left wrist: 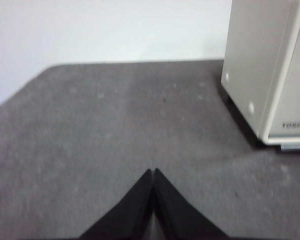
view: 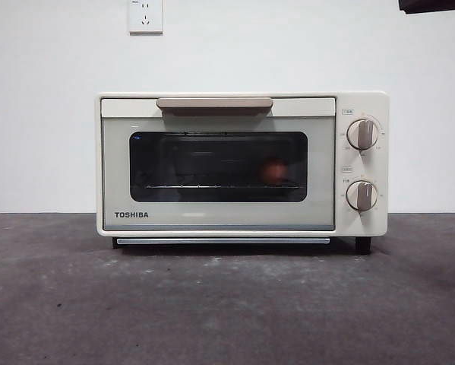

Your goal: Eggoven

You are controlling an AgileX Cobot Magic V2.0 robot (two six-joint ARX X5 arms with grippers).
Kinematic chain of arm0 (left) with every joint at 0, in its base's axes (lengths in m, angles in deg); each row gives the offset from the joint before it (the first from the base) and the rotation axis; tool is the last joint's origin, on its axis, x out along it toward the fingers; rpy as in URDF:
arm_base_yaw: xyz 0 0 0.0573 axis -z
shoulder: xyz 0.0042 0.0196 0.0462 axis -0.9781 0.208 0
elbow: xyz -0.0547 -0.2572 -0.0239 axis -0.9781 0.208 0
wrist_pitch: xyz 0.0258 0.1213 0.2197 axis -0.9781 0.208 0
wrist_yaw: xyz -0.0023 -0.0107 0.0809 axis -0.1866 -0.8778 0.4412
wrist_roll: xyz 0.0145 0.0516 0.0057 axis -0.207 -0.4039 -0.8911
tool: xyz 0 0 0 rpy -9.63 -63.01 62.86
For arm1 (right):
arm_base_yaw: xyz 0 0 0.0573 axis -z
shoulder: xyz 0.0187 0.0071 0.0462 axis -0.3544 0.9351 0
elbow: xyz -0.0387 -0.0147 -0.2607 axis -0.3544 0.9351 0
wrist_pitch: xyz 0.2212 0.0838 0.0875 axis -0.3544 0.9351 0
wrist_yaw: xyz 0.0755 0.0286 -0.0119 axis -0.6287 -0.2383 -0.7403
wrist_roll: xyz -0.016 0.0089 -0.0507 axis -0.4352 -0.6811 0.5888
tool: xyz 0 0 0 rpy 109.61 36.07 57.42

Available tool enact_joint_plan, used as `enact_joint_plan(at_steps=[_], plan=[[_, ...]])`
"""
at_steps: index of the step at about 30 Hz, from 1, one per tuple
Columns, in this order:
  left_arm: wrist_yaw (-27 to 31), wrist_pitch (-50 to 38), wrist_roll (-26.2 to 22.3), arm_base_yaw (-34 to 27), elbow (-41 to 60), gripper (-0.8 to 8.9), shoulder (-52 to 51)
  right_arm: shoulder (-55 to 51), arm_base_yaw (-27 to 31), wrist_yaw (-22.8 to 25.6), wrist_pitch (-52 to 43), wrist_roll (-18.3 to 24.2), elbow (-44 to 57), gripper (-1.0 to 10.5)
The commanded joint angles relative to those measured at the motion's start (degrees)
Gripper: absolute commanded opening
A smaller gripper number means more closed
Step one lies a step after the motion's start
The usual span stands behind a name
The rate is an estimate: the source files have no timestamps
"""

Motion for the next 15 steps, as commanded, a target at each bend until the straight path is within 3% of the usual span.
enact_joint_plan(at_steps=[1, 15], plan=[[-0.09, 0.98, 2.89, -0.09, 1.6, 0.08, -0.11, 0.04, -0.46, 0.11, -0.61, 0.63, -0.2, 0.0], [-0.07, 1.07, 2.86, -0.09, 1.57, 0.08, -0.11, 0.04, -0.46, 0.11, -0.63, 0.63, -0.2, 0.0]])
